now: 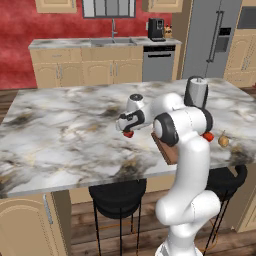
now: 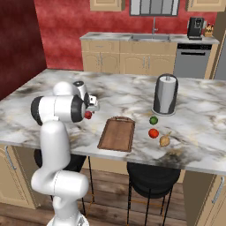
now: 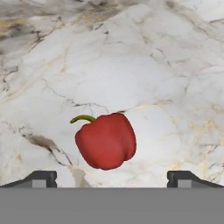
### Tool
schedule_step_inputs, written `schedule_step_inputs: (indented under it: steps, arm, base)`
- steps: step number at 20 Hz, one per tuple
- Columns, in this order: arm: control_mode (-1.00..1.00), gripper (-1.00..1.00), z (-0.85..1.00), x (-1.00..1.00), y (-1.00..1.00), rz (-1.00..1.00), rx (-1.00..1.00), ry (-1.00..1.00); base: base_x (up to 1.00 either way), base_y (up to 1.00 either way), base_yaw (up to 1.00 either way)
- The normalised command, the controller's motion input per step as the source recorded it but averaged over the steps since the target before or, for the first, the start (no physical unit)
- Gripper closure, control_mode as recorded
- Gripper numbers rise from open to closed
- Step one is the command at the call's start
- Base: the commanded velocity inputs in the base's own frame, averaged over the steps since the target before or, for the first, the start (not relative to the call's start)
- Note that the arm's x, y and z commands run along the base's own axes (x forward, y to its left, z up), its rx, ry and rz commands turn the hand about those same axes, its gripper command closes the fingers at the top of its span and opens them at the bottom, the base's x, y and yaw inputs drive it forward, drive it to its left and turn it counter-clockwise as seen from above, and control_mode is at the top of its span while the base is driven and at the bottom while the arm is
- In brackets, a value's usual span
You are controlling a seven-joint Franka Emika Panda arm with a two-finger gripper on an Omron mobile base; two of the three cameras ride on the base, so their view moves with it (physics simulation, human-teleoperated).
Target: Place the avocado, onion, tomato, and bell pepper on the cutting board.
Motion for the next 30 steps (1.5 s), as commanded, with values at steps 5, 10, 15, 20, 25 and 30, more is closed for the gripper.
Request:
schedule_step_inputs:
  steps: [5, 10, 15, 20, 25, 30]
  arm:
    - [-1.0, -1.0, -0.21, 0.26, 0.0, 0.0, 0.0, 0.0]
    - [-1.0, -1.0, -0.23, 0.25, 0.01, 0.0, 0.0, 0.0]
    - [-1.0, -1.0, -0.26, 0.14, 0.03, 0.0, -0.01, 0.0]
    - [-1.0, 1.0, -0.3, 0.09, 0.09, 0.0, -0.02, 0.01]
    - [-1.0, 1.0, -0.13, 0.04, 0.06, 0.0, -0.01, 0.0]
    - [-1.0, 1.0, 0.11, 0.02, -0.04, 0.0, 0.0, 0.01]
  base:
    - [0.0, 0.0, 0.0]
    - [0.0, 0.0, 0.0]
    - [0.0, 0.0, 0.0]
    - [0.0, 0.0, 0.0]
    - [0.0, 0.0, 0.0]
    - [0.0, 0.0, 0.0]
